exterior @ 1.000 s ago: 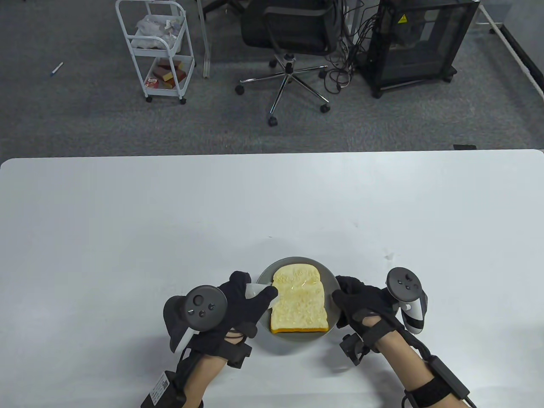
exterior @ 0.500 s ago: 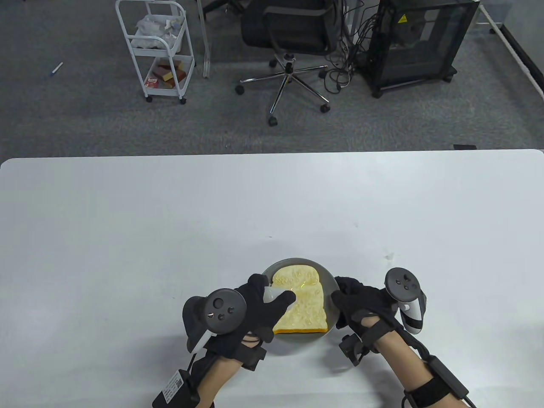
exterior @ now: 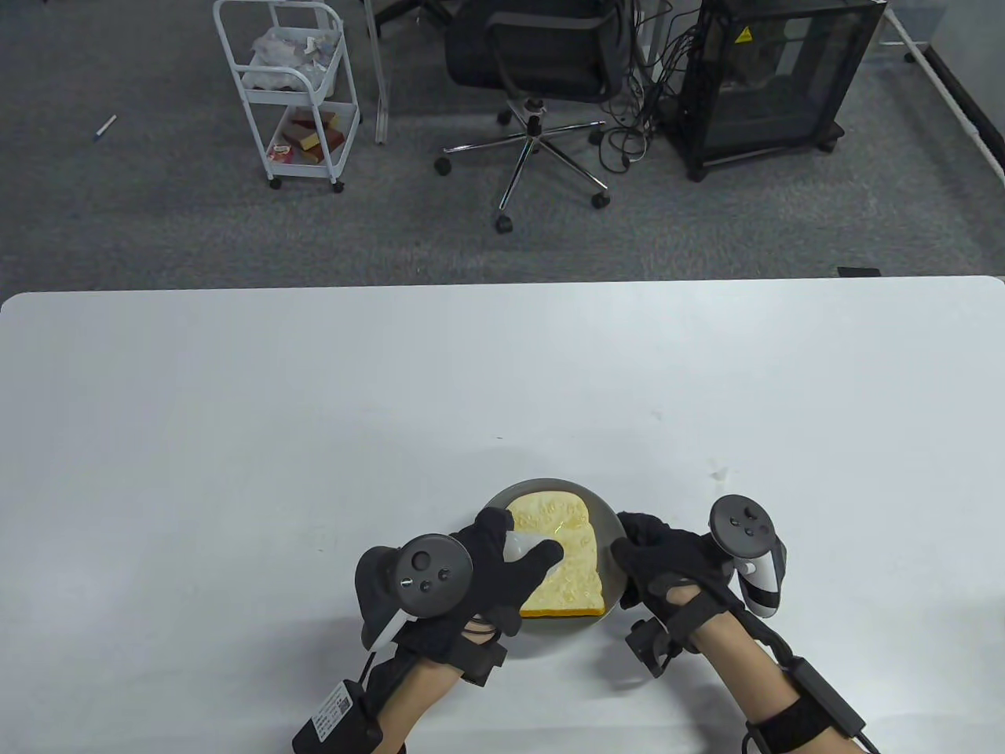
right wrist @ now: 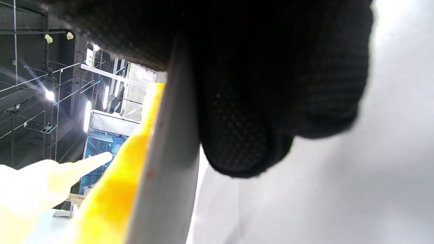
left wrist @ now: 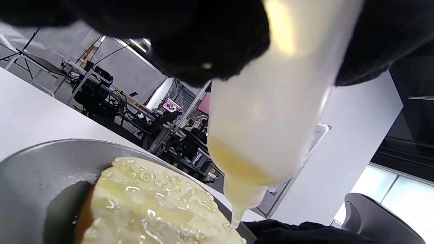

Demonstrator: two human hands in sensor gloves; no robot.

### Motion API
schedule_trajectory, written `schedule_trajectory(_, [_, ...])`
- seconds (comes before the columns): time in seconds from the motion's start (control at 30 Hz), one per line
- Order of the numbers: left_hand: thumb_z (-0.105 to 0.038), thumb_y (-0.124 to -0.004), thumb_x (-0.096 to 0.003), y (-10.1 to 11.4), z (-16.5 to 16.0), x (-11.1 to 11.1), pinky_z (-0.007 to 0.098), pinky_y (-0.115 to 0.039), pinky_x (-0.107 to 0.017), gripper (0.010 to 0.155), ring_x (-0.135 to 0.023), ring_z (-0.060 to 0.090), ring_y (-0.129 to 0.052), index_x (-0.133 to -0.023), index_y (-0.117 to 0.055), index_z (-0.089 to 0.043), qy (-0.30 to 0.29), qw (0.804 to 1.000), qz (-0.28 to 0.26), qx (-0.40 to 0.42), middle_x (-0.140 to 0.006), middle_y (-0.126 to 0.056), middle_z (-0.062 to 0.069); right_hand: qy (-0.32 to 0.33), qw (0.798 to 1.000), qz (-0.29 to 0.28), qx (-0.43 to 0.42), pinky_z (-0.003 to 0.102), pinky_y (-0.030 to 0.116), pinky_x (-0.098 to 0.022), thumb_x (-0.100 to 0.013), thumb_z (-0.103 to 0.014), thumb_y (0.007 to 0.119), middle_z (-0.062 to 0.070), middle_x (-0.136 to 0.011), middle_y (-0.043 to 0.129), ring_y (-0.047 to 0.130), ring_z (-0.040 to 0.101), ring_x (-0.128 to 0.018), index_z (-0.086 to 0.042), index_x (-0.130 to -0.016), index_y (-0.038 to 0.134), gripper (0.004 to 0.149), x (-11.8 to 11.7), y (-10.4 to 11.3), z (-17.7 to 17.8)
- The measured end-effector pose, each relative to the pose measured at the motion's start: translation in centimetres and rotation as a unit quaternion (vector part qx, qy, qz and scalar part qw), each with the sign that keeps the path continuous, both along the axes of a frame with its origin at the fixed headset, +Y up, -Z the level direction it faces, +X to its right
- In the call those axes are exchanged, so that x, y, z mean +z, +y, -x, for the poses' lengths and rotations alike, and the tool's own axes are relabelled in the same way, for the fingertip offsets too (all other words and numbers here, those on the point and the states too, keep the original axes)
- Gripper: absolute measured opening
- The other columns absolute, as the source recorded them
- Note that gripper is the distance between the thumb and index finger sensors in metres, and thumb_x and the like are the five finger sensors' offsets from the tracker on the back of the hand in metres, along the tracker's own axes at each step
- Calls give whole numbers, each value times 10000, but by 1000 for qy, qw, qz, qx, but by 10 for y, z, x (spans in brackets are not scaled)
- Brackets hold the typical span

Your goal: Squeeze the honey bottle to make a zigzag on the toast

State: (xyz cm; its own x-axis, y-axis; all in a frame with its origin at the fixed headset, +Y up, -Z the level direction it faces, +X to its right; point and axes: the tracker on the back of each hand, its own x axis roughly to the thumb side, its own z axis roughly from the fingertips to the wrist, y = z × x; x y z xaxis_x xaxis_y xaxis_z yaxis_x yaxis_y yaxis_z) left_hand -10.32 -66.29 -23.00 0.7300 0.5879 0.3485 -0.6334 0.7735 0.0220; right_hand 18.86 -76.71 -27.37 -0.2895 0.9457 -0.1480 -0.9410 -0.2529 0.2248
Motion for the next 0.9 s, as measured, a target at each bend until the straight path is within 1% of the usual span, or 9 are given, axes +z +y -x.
schedule_trajectory(0.53, [-746, -835, -493, -2, -17, 1, 389, -881, -150, 739, -29, 100, -942, -822, -769, -87, -19, 1000, -5, -1, -362, -988, 100, 0, 1000, 0, 0, 316, 997, -206, -479, -219, 815, 208, -658, 991, 1139, 283, -358, 87, -924, 681, 556, 0, 0, 0])
schedule_trajectory(0.9, [-746, -834, -494, -3, -9, 2, 390, -881, -152, 740, -28, 100, -941, -822, -770, -86, -16, 1000, 0, 0, -362, -987, 101, -1, 1000, -1, -3, 316, 997, -205, -479, -219, 815, 209, -657, 991, 1138, 283, -359, 87, -922, 683, 555, 0, 0, -1])
